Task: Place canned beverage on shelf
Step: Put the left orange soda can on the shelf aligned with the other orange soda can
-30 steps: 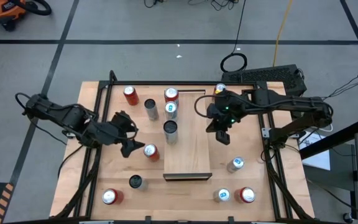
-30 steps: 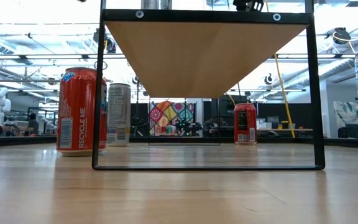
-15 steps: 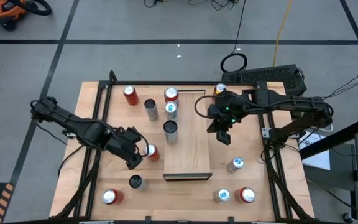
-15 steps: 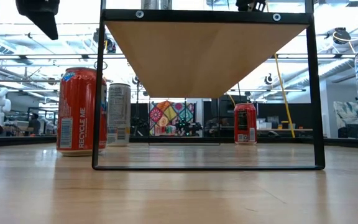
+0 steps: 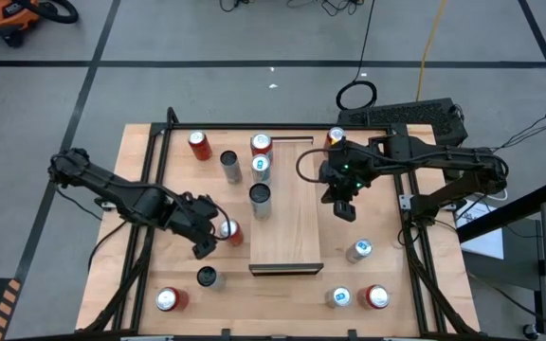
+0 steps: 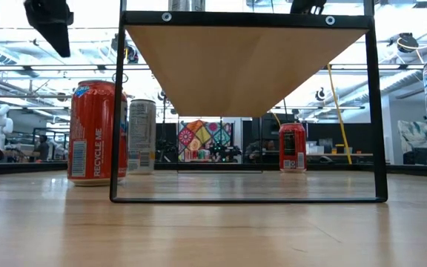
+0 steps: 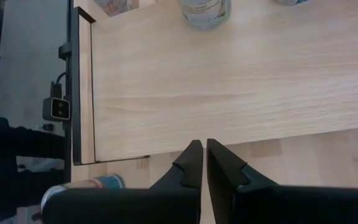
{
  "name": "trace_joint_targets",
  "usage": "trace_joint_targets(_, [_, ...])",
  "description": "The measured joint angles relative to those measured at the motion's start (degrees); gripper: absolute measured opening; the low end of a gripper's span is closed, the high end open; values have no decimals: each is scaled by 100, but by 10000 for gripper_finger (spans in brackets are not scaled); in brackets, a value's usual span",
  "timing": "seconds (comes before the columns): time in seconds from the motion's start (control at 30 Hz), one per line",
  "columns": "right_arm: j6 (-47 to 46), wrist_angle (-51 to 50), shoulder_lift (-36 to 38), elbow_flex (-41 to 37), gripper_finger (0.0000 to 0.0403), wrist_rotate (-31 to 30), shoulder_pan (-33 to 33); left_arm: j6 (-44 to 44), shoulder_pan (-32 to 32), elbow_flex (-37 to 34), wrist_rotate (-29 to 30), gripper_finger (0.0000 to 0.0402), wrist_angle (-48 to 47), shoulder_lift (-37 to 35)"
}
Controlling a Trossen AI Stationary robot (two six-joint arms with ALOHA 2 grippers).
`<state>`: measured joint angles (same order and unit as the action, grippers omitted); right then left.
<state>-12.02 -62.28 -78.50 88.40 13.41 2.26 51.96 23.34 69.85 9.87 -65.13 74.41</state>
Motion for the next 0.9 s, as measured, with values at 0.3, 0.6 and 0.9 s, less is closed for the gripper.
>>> trace_joint_targets(0.3, [288, -194, 110, 0, 0, 7, 0, -2038, -44, -16, 25, 400, 656, 48])
trace_joint_targets(0.6, [439, -271, 370, 0, 0, 9, 0, -1539, -94, -16, 540, 400, 744, 185])
trace_joint_targets(0.9, [687, -278, 542, 0, 0, 6, 0, -1328, -387, -16, 112, 400, 615, 805])
